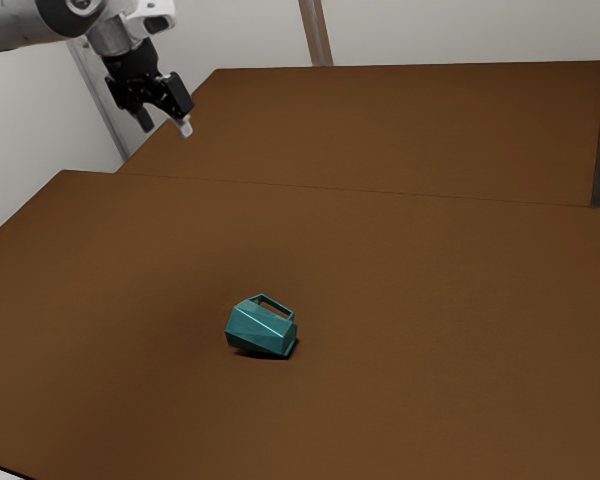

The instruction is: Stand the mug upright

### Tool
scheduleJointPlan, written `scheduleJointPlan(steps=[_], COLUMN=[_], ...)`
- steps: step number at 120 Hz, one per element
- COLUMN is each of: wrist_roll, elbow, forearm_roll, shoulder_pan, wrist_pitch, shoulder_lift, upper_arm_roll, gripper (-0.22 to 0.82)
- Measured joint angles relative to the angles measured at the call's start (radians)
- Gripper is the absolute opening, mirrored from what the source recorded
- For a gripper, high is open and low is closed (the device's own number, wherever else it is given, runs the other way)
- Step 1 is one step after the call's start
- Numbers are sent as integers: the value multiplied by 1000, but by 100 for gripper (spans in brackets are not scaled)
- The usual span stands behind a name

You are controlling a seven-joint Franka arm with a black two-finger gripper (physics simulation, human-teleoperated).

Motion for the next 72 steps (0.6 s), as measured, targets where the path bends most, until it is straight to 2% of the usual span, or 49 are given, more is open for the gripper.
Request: scheduleJointPlan(steps=[17,25,33,55,64,72], wrist_roll=[-10,-13,-6,144,222,286], elbow=[-10,-43,-140,-548,-617,-631], forearm_roll=[-18,-88,-202,-665,-764,-824], shoulder_pan=[-4,-15,-15,8,32,18], wrist_pitch=[-18,-7,20,76,83,91], shoulder_lift=[-21,-20,-22,-22,-2,62], upper_arm_roll=[7,52,106,336,373,382], gripper=[60,60,60,60,61,60])
